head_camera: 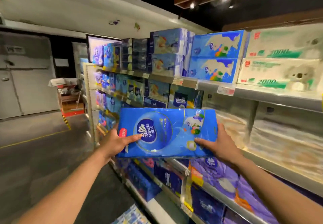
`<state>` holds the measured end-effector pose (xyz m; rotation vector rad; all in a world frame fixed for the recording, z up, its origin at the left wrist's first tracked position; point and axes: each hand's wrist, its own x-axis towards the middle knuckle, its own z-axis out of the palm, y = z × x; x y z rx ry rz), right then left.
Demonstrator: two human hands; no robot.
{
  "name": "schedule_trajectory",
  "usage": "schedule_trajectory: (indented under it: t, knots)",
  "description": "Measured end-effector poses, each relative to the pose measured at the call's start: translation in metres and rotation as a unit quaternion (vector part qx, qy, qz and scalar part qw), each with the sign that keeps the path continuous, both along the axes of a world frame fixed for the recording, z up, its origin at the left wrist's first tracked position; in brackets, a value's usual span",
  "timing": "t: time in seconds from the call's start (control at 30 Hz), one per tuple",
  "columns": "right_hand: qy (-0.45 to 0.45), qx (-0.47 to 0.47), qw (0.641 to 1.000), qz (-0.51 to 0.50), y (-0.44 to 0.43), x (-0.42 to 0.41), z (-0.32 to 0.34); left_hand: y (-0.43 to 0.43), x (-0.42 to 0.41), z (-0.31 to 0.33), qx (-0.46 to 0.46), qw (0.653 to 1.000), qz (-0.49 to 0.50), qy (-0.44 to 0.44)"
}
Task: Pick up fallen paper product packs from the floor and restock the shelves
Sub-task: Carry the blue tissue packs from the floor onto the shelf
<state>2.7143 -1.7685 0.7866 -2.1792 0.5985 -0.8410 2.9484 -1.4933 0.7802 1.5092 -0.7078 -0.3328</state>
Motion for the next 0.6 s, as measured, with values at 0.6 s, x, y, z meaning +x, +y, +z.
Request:
schedule_trajectory:
  t: [0.6]
  knots:
    - [-0.091, -0.167, 0.926, -0.327, -0.158, 0.18, 0.188, -0.328, 0.303, 0.201, -0.099, 0.945, -0.232, -0.208]
